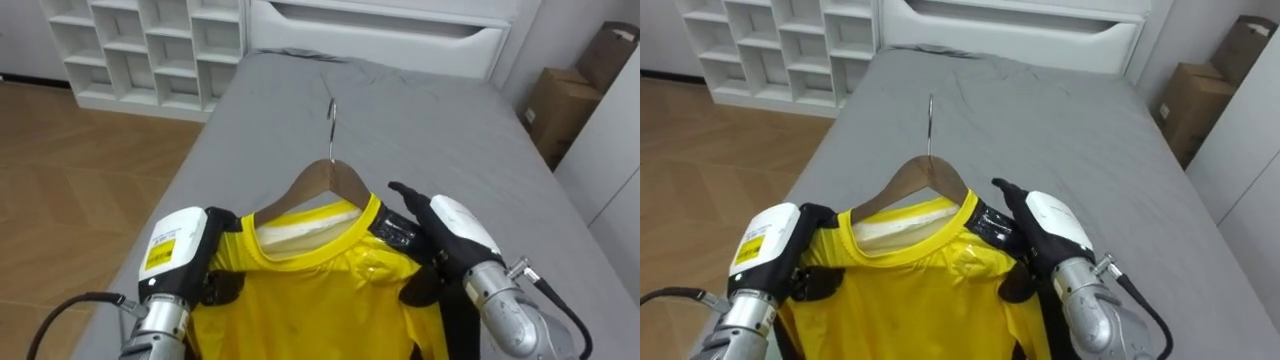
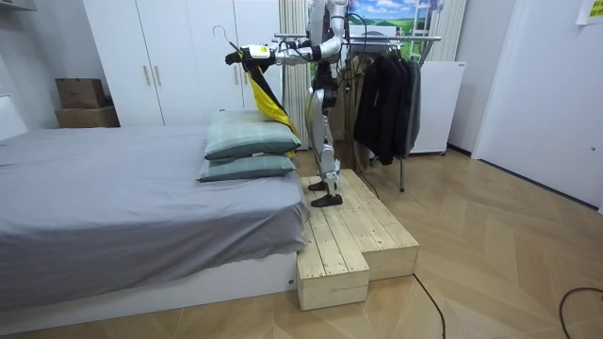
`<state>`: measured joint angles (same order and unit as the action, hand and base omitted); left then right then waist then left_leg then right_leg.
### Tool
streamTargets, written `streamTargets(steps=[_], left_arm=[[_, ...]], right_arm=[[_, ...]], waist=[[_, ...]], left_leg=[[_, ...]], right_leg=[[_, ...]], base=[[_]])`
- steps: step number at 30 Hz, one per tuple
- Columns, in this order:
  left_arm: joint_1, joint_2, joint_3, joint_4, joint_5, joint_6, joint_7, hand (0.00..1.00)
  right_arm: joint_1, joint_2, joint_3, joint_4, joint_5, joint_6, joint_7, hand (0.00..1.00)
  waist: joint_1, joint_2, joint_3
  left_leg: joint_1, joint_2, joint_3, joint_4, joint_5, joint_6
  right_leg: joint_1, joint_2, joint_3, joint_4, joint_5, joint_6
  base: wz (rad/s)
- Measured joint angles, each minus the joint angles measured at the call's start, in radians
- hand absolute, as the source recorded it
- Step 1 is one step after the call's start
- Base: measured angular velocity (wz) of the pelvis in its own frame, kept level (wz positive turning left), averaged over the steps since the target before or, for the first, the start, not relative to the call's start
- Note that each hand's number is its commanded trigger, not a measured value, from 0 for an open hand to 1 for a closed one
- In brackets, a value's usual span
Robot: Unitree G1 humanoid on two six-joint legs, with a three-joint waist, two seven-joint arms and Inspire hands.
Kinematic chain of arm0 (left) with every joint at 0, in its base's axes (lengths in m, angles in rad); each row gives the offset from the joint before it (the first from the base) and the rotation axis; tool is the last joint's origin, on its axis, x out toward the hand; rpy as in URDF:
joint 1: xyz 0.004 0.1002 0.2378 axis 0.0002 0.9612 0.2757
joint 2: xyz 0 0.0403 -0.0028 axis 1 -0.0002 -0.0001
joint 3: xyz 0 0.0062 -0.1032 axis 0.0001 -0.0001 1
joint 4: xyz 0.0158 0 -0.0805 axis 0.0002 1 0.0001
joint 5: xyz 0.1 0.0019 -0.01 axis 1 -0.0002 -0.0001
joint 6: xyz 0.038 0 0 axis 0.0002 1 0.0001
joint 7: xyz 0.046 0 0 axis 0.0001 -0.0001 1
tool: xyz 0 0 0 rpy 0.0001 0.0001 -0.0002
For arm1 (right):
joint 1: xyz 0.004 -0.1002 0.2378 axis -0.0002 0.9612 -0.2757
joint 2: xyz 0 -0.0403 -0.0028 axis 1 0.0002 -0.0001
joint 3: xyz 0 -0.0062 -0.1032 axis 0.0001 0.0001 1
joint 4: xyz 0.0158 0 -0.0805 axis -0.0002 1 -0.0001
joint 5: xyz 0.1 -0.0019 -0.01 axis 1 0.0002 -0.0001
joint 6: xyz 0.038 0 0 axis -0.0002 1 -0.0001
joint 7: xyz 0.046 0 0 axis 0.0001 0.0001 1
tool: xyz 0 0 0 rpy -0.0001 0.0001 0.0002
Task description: Hang clothes
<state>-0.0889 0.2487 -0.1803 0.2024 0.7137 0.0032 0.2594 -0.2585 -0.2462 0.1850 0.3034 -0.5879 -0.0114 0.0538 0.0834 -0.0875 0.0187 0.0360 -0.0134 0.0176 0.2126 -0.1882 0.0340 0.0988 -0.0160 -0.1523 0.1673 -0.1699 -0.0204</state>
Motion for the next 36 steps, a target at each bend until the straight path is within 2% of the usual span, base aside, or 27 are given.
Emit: streamTargets(steps=[3,6,7,8,9,10,11,12,13,14,20,30,36], left_arm=[[0.0,-0.001,-0.004,0.0,0.0,0.003,0.0,1.0],[0.0,-0.001,-0.024,0.0,0.02,0.023,0.0,1.0],[0.0,-0.001,-0.028,0.0,0.035,0.026,0.0,1.0],[0.0,-0.002,-0.03,-0.001,0.044,0.027,-0.001,1.0],[0.0,-0.002,-0.034,-0.01,0.066,0.035,-0.005,1.0],[0.0,0.0,-0.041,-0.028,0.085,0.043,-0.009,1.0],[0.0,0.0,-0.043,-0.035,0.093,0.044,-0.01,1.0],[0.001,-0.001,-0.048,-0.047,0.111,0.051,-0.012,1.0],[0.001,-0.001,-0.051,-0.055,0.118,0.057,-0.015,1.0],[0.0,-0.002,-0.057,-0.066,0.133,0.064,-0.015,1.0],[0.001,-0.002,-0.071,-0.072,0.147,0.079,-0.015,1.0],[0.001,-0.002,-0.064,-0.071,0.148,0.08,-0.052,1.0],[0.001,-0.006,-0.063,-0.071,0.147,0.084,-0.077,1.0]], right_arm=[[-0.004,0.0,0.008,0.024,0.003,-0.001,-0.023,0.0],[-0.025,0.0,0.029,0.098,0.007,0.0,-0.044,0.0],[-0.025,0.0,0.031,0.117,0.006,0.0,-0.045,0.05],[-0.025,0.0,0.031,0.128,0.004,0.0,-0.045,0.2],[-0.025,0.0,0.031,0.149,-0.005,0.002,-0.045,0.5],[-0.025,0.0,0.031,0.162,-0.007,0.006,-0.045,0.52],[-0.025,0.0,0.031,0.166,-0.007,0.011,-0.045,0.65],[-0.025,-0.001,0.03,0.171,-0.005,0.014,-0.045,0.82],[-0.025,-0.002,0.03,0.174,-0.004,0.014,-0.045,0.93],[-0.025,-0.004,0.03,0.179,0.006,0.014,-0.046,1.0],[-0.025,-0.006,0.03,0.213,0.025,0.015,-0.054,1.0],[-0.026,-0.007,0.029,0.233,-0.007,0.017,-0.048,1.0],[-0.026,-0.006,0.03,0.233,-0.006,0.034,-0.039,1.0]], waist=[[0.001,0.0,0.0],[-0.002,0.001,-0.0003],[-0.006,0.001,-0.0005],[-0.005,0.002,-0.0008],[-0.003,0.003,-0.0012],[-0.003,0.004,-0.0013],[-0.003,0.005,-0.0017],[-0.004,0.008,-0.0033],[-0.004,0.009,-0.004],[-0.007,0.011,-0.005],[-0.021,0.023,-0.0122],[-0.024,0.023,-0.0113],[-0.023,0.023,-0.0107]], left_leg=[[-0.002,0.0,-0.004,0.003,0.0,0.0],[-0.008,-0.001,-0.015,0.012,0.0,0.0],[-0.01,-0.002,-0.021,0.011,0.0,0.0],[-0.01,-0.002,-0.022,0.012,0.0,0.0],[-0.011,-0.002,-0.025,0.012,0.0,0.0],[-0.013,-0.002,-0.025,0.012,0.0,0.0],[-0.013,-0.002,-0.025,0.012,0.0,0.0],[-0.013,-0.002,-0.025,0.012,0.0,0.0],[-0.013,-0.002,-0.025,0.012,0.0,0.0],[-0.013,-0.002,-0.025,0.012,0.0,0.0],[-0.006,-0.002,-0.022,0.01,0.0,0.0],[0.003,-0.001,-0.015,0.006,0.0,0.0],[0.007,0.0,-0.01,-0.003,0.0,0.0]], right_leg=[[0.001,0.0,-0.009,0.0,0.0,0.0],[0.004,-0.001,-0.018,0.0,0.0,0.0],[0.003,-0.001,-0.022,0.0,0.0,0.0],[0.004,-0.001,-0.024,0.0,0.0,0.0],[0.004,-0.001,-0.026,0.0,0.0,0.0],[0.003,-0.001,-0.028,0.0,0.0,0.0],[0.003,-0.001,-0.028,0.0,0.0,0.0],[0.003,-0.001,-0.028,0.0,0.0,0.0],[0.003,-0.001,-0.028,0.0,0.0,0.0],[0.004,-0.001,-0.028,0.0,0.0,0.0],[0.007,-0.001,-0.022,0.001,0.0,0.0],[0.011,-0.001,-0.012,0.0,0.0,0.0],[0.008,0.0,-0.009,0.0,0.0,0.0]], base=[[0.04],[0.1],[0.14],[0.11],[0.07],[0.06],[0.0],[0.0],[0.0],[0.0],[-0.01],[-0.02],[-0.02]])
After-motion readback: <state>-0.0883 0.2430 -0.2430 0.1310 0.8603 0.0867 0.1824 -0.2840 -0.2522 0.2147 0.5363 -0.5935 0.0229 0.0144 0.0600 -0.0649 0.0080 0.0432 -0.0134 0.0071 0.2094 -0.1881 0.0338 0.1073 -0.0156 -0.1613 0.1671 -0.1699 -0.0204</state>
